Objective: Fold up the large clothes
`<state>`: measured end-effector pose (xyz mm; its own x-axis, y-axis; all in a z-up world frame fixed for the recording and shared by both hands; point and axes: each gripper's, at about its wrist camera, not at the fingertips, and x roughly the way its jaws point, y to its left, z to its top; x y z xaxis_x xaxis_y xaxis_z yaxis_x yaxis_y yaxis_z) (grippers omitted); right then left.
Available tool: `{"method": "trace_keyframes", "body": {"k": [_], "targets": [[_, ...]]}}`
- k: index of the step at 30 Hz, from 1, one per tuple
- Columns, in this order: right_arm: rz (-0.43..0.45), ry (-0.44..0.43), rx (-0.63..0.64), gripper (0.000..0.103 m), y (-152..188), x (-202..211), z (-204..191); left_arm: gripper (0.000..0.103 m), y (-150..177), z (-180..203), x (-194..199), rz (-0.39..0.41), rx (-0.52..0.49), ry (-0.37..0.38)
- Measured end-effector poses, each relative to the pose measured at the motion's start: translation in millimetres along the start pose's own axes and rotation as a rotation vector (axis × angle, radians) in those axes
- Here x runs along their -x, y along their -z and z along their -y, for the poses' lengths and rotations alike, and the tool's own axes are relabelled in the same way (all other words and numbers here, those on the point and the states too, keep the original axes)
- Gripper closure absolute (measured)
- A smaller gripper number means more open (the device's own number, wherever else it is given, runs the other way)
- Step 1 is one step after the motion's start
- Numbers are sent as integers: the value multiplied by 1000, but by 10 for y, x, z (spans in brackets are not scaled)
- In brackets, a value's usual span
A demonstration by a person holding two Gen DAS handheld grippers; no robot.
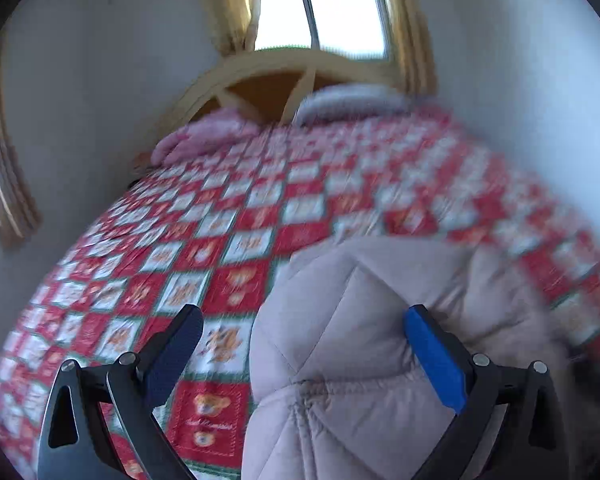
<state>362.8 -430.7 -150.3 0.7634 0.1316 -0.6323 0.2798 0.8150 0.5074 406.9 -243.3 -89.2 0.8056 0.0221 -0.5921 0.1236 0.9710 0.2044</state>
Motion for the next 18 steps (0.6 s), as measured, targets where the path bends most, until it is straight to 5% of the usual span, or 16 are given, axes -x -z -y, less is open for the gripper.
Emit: {"method": "trace_keyframes", "body": {"k": [18], "targets": [[-20,47,24,31,224,-297,-9,1,389,-85,-552,-91,116,86]]}}
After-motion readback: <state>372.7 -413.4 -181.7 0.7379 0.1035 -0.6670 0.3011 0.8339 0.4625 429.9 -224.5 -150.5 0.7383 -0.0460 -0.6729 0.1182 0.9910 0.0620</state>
